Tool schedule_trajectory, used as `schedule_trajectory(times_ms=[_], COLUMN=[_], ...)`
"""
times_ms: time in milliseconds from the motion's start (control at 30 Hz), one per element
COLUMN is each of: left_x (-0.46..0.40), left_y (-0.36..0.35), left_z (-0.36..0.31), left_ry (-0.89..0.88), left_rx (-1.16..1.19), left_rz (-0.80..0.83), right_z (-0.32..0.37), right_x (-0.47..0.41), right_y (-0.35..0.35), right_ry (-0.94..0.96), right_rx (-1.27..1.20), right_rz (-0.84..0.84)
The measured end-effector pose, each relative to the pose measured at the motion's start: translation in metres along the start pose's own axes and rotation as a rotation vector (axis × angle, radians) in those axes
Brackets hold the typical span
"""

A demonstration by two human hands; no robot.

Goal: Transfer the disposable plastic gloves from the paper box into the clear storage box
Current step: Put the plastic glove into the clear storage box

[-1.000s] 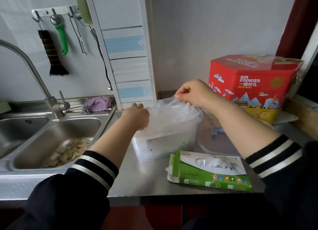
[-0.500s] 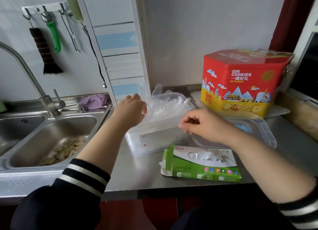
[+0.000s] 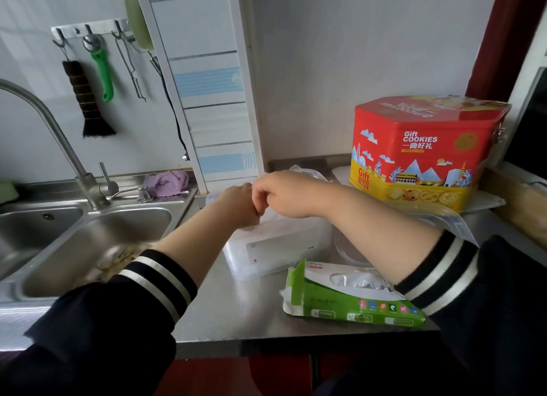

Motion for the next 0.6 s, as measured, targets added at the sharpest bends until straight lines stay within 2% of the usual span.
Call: schedule_trajectory(times_ms=[67,167,333,500,600], left_x=[-0.001,-0.002,-0.01,-0.027,-0.031], left_y=[-0.004,-0.004,-0.021,-0.039,-0.043], left_z=[-0.002,-0.005,-0.011,-0.01,-0.011], left_ry=[-0.01,-0.044,-0.116,-0.08,-0.147], left_rx=[-0.023,0.018,0.024,0.093,0.121], left_rz=[0.023,0.056,0.181,0.326,0.305], right_z=[-0.006,-0.015,-0.029,-0.046,-0.068], right_x=[-0.004,-0.005,-0.013,-0.024,-0.019], right_y=[-0.008,-0.023,-0.038,-0.036,-0.039], right_ry=[-0.005,-0.052,-0.241,-0.361,-0.492], right_rx=[0.098,0.107,0.076,0.196,0.222], right_rz=[0.083,0.209,0.456,0.539,0.539])
Point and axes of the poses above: each hand's wrist, its own x-axis away from the middle knuckle, its own y-axis out of the back of the hand, z = x × y, the point moved 4 cm from there along -x, towards the middle knuckle, and after that the axes turned 15 degrees about y, right-handed, at the moved point
